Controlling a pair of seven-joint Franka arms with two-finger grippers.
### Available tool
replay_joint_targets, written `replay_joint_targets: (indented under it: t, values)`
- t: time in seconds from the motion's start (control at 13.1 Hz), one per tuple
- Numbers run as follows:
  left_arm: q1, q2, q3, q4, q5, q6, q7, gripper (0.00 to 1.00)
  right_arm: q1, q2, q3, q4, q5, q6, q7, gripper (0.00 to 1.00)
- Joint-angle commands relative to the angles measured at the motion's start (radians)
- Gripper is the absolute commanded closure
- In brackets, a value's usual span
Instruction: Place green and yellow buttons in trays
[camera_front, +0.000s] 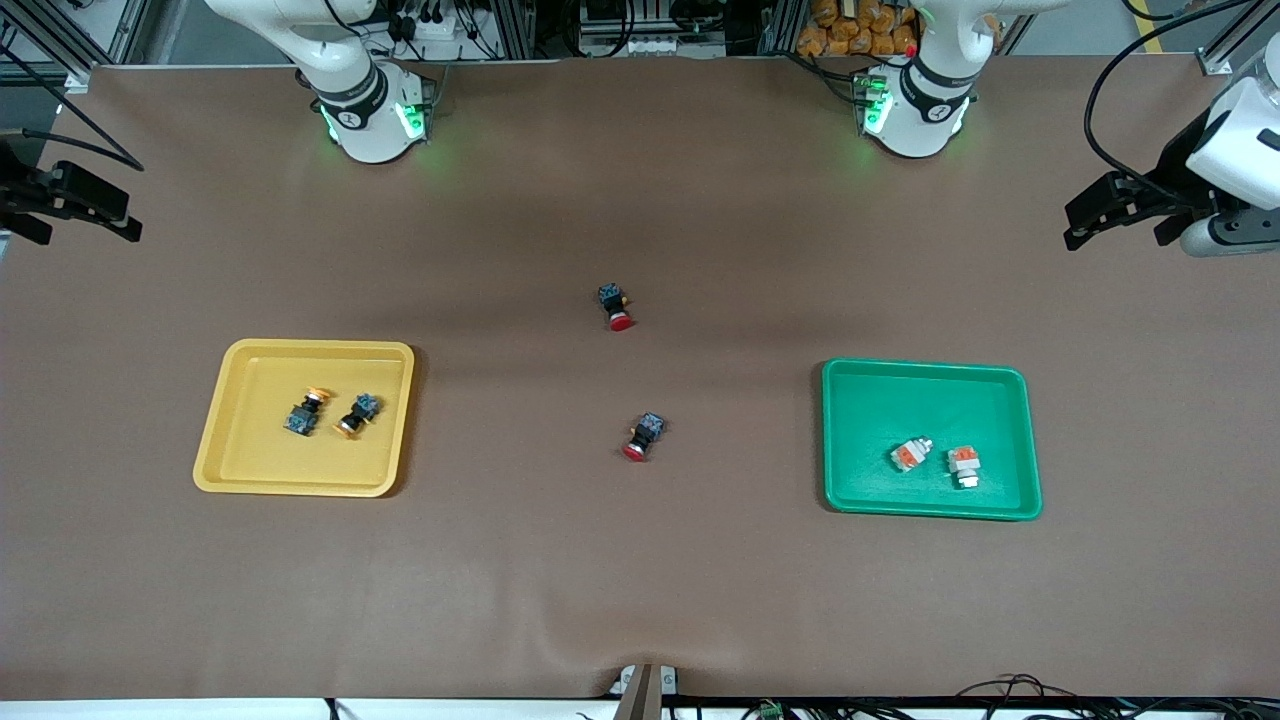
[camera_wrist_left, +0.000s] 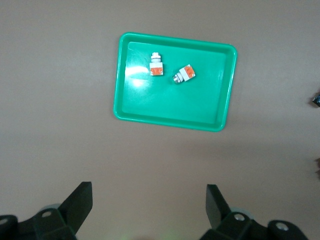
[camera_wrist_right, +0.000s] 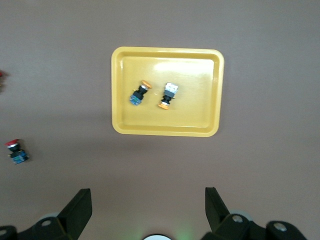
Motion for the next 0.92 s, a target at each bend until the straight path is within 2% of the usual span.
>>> replay_joint_targets:
  t: [0.0, 0.53, 0.84]
  values:
    - [-0.016, -0.042, 0.010, -0.018, 0.019, -0.025, 0.010, 0.00, -0.013, -0.025, 0.024, -0.020, -0.031, -0.002, -0.012, 0.00]
    - [-0.019, -0.043, -0.002, -0.005, 0.019, -0.080, 0.019, 0.00, -0.017, -0.025, 0.021, -0.022, -0.030, -0.004, -0.010, 0.00]
    - [-0.016, -0.027, -0.005, 0.038, 0.020, -0.108, 0.016, 0.00, -0.019, -0.025, 0.019, -0.020, -0.021, -0.007, -0.008, 0.00]
